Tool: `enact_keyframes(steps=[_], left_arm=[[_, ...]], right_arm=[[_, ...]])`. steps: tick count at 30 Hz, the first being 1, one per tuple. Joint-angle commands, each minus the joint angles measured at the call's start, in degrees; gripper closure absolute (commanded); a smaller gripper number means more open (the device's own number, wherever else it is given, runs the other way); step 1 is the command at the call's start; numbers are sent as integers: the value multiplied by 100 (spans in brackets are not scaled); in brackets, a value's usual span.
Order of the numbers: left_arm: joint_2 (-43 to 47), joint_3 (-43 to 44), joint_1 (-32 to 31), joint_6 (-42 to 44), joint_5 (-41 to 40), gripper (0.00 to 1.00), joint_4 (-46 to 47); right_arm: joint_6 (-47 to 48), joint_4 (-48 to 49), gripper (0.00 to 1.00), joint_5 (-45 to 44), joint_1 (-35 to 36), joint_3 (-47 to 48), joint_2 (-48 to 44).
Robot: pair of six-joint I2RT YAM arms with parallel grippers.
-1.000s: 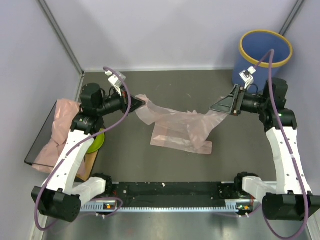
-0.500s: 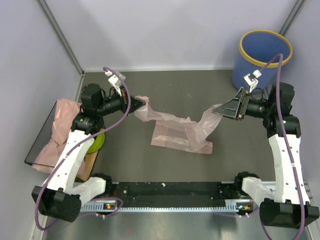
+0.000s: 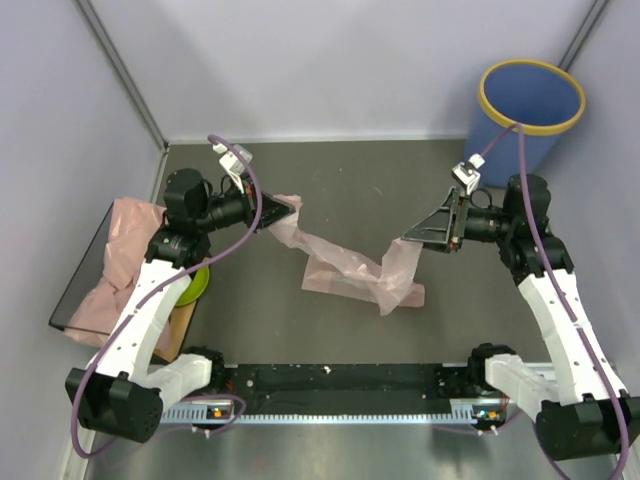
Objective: Put the trash bags into the trash bin
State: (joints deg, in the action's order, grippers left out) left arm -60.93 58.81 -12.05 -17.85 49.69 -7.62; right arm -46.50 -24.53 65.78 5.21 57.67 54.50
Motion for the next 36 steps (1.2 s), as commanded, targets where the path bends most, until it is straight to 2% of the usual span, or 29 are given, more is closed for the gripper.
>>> enact_keyframes(steps=[1,2,4,5,6,8,10,11,13,15,16,18,19,23,28,31,32,36], left_arm=[[19,43,36,9,-12,100,252],[11,52,36,1,-56,100,261],[-24,78,54,-52,-21,100,313],[-25,87,54,-252,318,100,583],[-16,70,45,-402,522,100,716],[133,0,-322,-640,612,100,1095],[326,-149,-944,-545,559,100,1210],[379,-211,-1165,-318,463,100,1184],[476,-448,-1805,-36,25,100,1192],[442,-449,-2150,342,-301,100,1201],[337,-414,-2387,439,-798,100,1219],[205,-318,-2521,563,-1049,100,1411],[47,-317,-2582,537,-1014,100,1882],[-516,-177,-2898,-85,-646,100,2631],[-990,-124,-3022,-772,-882,100,3406],[-1061,-80,-3013,-948,-996,100,3671],[-1079,-36,-3005,-1001,-979,100,3680],[-1149,69,-3005,-1229,-1101,100,3627]], right_arm=[[-491,748,56,83,427,-10,-36],[-518,783,60,145,489,-28,-45],[-579,897,74,304,734,-36,-62],[-579,924,83,313,814,-36,-88],[-588,985,99,243,876,-36,-97],[-667,1291,100,94,911,-10,-80],[-1000,1704,100,-82,911,-1,104],[-1123,2237,100,-152,911,16,183],[-1536,2810,100,-276,937,86,438],[-1870,3383,100,-285,1043,148,596],[-1932,3507,100,-294,1087,192,693],[-1942,3631,100,-320,1296,192,729],[-1924,3631,100,-337,1368,157,720],[-1827,3622,100,-548,1597,16,685],[-1600,3308,100,-443,1641,95,650],[-1038,2597,70,-373,1632,174,597],[-941,2490,48,-355,1641,174,571],[-352,2023,42,-320,1641,183,456]])
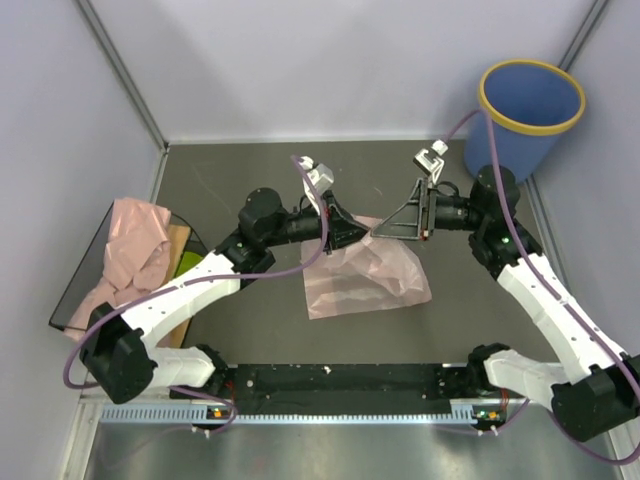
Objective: Put the trash bags into the trash bin
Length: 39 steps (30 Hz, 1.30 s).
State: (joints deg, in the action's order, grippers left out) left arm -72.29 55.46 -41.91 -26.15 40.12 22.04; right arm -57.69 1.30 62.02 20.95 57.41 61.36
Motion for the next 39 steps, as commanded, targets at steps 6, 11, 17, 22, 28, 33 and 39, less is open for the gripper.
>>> enact_keyframes(steps=[6,11,17,22,28,33,39], left_arm=[[-118,492,-28,-637,-197,100,530],[-75,650,-19,-680,-347,100,178],[206,843,838,-400,55,100,-1171],[356,1868,1695,2233,52,100,-4499],[-406,2886,2204,3117,-891,100,-5975],[-2481,7067,2898,1698,-455,100,-5327],[-613,5743,2777,1077,208,100,247]], right_arm=[[1137,-675,48,-23,471,323,-151],[1541,-1061,50,-163,788,640,77],[2234,-1877,100,-225,596,1219,174],[1929,-2099,100,-164,-1692,1721,174],[2404,-2030,100,-1296,-2544,2818,1191],[1709,-1265,100,-1386,-2438,6173,2694],[1470,-120,100,-498,-2133,7526,2102]])
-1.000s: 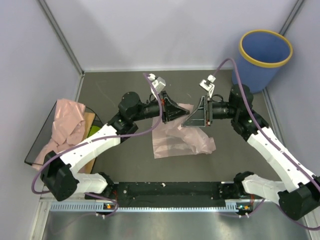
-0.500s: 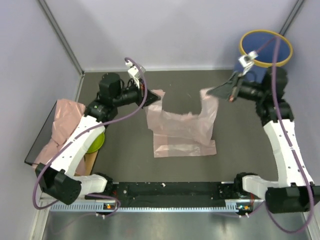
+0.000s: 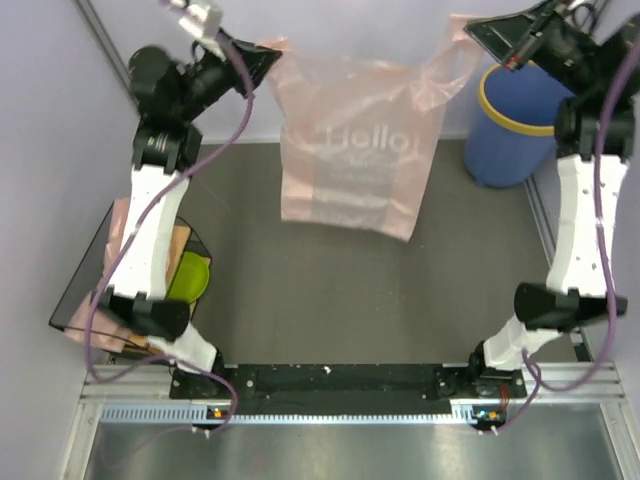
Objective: Put the trash bags into the trash bin
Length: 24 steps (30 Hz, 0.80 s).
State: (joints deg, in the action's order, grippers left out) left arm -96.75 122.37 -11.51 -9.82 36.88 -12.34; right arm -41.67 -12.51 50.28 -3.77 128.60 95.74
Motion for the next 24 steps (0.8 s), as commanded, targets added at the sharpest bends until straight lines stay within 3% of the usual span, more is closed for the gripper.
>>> enact_keyframes(steps=[1,2,3,4,5,6,8,9,13,16,17,19,20,21,22,23,24], left_arm=[[2027,-1482,-412,-486,609,100,3442],[2307,-1809,-762,-311,1314,100,2283],[2458,-2761,-965,604,1678,100,1645],[2616,-3354,-1168,1127,1595,100,681],[2730,-3943,-1544,1602,1220,100,-59],[2653,-4827,-1704,2807,955,100,-1668],[2103,-5658,-1942,3449,558,100,-2498],[1864,-6045,-1952,4235,539,100,-3467],[1011,-6015,-2058,4595,-119,100,-4589],[570,-4963,-2014,5121,143,100,-5521],[604,-4550,-1944,5348,309,100,-5655],[596,-2856,-1533,5299,1035,100,-5606],[535,-2197,-1339,4489,1197,100,-5256],[473,-1042,-1119,3872,1355,100,-4765],[403,-630,-673,3117,1687,100,-4108],[420,-252,-477,1508,1743,100,-2170],[455,-187,-214,788,1656,100,-1237]], right_arm=[[661,921,100,702,733,-241,-1792],[1435,378,100,676,1094,-1622,-2518],[2278,-567,100,345,1916,-2306,-2856],[3522,-1717,100,98,2141,-3017,-3068],[3943,-2215,100,-226,2248,-4382,-3236],[4130,-2534,100,-464,2266,-5031,-3185],[4964,-3457,100,-878,2223,-6252,-2827],[5089,-3573,100,-897,2171,-6529,-2529],[4985,-3749,100,-592,2091,-6822,-1912],[4863,-4074,100,303,2074,-6051,-1542],[4835,-4171,100,576,2021,-5169,-1489],[4364,-4023,100,1051,1846,-3980,-1323],[4073,-3866,100,1054,1679,-2547,-1182],[3766,-3472,100,976,1547,-1776,-1007],[3136,-3234,100,644,1442,-1020,-553],[2860,-2988,100,458,1258,406,-331],[2344,-2393,100,134,1169,1091,-67]])
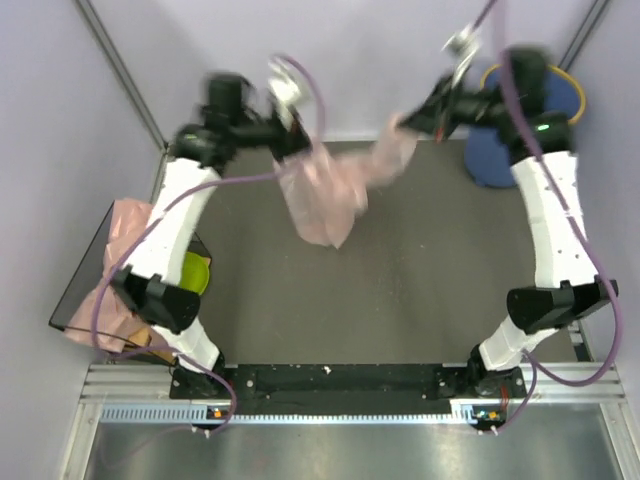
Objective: Put the trash bags into the trash bin
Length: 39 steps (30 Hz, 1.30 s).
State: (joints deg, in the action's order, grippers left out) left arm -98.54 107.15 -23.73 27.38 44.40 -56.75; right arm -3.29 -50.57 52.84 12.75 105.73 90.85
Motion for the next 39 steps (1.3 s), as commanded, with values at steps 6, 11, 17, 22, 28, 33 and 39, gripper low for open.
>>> enact_keyframes(steps=[6,11,17,22,28,33,39], left_arm=[[1916,123,950,-4460,-116,100,9214],[3190,-1348,344,-2287,1183,100,7511],[2492,-4144,-449,2364,-817,100,751],[1556,-5327,-475,3272,-1399,100,-407],[1708,-2619,-134,4251,728,100,-2434],[651,1755,938,106,2049,100,1375],[2653,-803,670,-3276,-109,100,9182]], right_arm=[[-3159,5411,100,-704,-652,2897,-521],[-906,4675,100,-704,436,-417,-2734],[1725,1301,100,-2057,509,-4067,-2653],[2999,-443,100,-2111,561,-4369,-1406],[3452,-2117,100,470,518,-1857,-1377],[-803,1657,100,-197,-280,1298,-473],[-2805,5534,100,-400,-493,2499,-958]])
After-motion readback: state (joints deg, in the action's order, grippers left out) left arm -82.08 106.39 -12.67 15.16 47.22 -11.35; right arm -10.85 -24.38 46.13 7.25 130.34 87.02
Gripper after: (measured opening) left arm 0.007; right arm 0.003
